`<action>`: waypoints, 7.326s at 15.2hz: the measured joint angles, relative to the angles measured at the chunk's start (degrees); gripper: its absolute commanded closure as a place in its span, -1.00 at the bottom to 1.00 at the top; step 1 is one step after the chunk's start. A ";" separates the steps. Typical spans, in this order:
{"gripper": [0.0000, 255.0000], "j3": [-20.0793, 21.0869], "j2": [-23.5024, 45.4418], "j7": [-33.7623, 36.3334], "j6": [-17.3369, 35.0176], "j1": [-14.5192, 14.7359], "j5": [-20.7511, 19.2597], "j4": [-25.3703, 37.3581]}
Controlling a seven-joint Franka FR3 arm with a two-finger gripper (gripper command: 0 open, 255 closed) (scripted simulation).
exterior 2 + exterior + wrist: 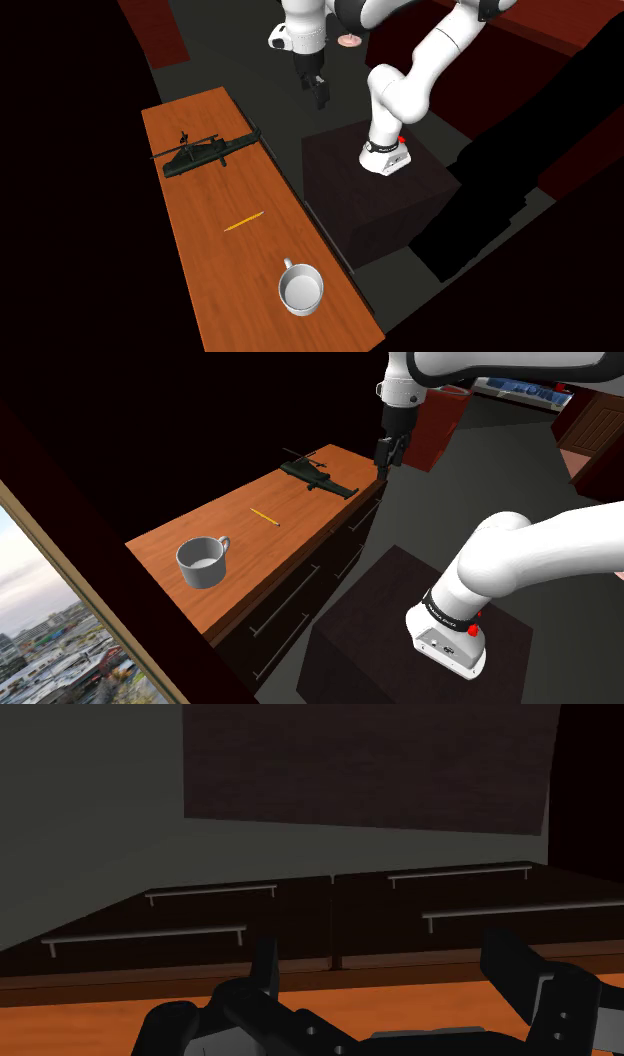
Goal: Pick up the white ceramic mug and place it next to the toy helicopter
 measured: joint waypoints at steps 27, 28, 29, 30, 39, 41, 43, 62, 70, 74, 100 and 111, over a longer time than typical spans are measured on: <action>-1.00 26.03 35.76 36.64 22.73 6.69 6.33 16.04; -1.00 26.83 37.87 38.43 23.15 6.99 5.40 17.72; -1.00 27.32 40.45 39.94 23.82 7.09 4.11 19.50; -1.00 28.01 43.23 41.96 24.45 7.57 2.73 21.41; -1.00 29.06 63.38 55.74 23.24 15.14 -8.28 40.86; -1.00 28.38 68.12 57.69 22.28 17.46 -10.51 46.29; -1.00 27.78 72.16 59.30 20.89 19.78 -12.16 51.57; 1.00 26.66 76.04 60.82 25.24 20.94 -14.14 50.85; 1.00 26.82 75.59 60.71 24.52 20.89 -13.90 51.15; 1.00 27.16 74.72 60.30 22.19 20.88 -13.34 52.74; 1.00 28.48 71.84 58.09 3.91 22.40 -11.24 68.79; 1.00 26.64 65.66 47.33 6.69 11.88 -8.31 60.95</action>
